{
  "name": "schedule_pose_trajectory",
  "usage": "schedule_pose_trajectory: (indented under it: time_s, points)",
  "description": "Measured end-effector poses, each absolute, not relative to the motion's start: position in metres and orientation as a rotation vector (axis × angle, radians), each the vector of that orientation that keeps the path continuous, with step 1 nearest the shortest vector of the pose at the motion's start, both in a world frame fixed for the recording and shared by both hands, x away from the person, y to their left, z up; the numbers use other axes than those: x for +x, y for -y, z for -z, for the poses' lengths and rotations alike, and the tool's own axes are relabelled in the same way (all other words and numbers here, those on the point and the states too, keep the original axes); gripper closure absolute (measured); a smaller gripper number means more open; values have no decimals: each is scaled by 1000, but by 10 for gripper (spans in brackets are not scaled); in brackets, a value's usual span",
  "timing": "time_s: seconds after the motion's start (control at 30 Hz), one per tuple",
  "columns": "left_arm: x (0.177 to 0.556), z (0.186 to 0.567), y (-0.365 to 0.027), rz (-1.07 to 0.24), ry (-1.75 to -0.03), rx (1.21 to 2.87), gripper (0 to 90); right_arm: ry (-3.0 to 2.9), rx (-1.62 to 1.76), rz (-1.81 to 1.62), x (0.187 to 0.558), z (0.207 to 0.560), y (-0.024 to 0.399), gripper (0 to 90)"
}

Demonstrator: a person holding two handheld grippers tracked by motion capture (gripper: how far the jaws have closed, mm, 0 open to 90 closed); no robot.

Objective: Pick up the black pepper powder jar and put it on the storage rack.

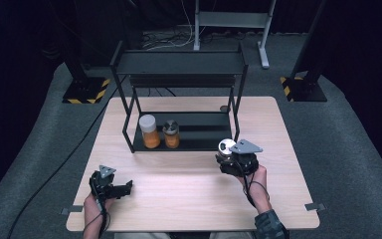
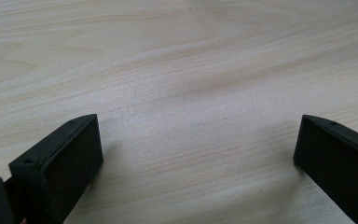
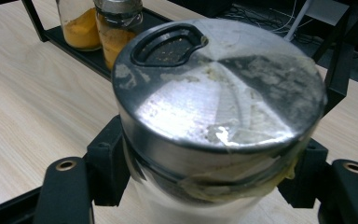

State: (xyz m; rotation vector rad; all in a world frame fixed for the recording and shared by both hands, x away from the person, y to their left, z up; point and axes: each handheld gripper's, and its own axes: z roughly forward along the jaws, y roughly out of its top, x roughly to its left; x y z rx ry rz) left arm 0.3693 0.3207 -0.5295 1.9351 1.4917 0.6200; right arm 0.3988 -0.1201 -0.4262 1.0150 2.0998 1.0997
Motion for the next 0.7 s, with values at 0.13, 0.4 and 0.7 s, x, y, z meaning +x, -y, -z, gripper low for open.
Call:
schedule_pose_trajectory:
  time_s: [0.13,0.4,0.7]
  points:
    - [369,530,-321,-620,-1492,1933,6,-2103,1016,-1096,401,426,119,303]
    - [369,530,-321,-620,-1492,1935,6,-2106,1027,-1093,407,427,117,303]
    - [369,530,-321,-620,-1491,1935,6,-2112,1031,-1084,415,427,114,303]
